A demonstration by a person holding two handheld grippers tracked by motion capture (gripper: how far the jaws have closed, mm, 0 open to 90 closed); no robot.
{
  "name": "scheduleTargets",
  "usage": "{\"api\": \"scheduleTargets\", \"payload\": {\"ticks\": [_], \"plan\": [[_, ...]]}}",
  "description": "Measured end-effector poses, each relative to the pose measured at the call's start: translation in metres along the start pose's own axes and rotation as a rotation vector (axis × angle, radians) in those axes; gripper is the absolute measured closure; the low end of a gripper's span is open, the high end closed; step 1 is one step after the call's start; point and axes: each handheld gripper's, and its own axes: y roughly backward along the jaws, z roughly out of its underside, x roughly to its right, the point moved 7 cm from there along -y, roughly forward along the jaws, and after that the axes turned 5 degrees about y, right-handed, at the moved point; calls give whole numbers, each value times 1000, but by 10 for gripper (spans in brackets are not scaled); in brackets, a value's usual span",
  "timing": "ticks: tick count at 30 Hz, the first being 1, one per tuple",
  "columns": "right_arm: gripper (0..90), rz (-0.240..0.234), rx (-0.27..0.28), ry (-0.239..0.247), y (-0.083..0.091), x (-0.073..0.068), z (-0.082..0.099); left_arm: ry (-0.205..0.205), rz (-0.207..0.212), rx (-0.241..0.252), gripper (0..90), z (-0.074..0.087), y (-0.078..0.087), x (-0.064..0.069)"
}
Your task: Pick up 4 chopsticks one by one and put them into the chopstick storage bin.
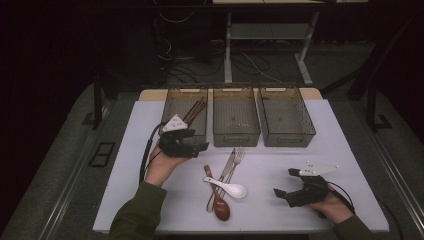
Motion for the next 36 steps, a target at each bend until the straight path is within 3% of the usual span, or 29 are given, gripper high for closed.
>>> {"api": "scheduleTargets", "payload": {"ticks": [9, 15, 26, 29, 36], "plan": [[42, -9, 8, 12, 1, -3, -1, -13, 7, 0, 190, 30, 17, 9], [42, -12, 11, 7, 0, -2, -2, -18, 16, 32, 168, 43, 28, 17], [42, -24, -3, 9, 4, -2, -6, -25, 47, 12, 122, 74, 34, 31], [42, -24, -8, 7, 3, -4, -10, -42, 28, -9, 98, 81, 36, 30], [42, -55, -3, -13, -1, -11, -23, -19, 27, -16, 0, 94, 40, 33]]}}
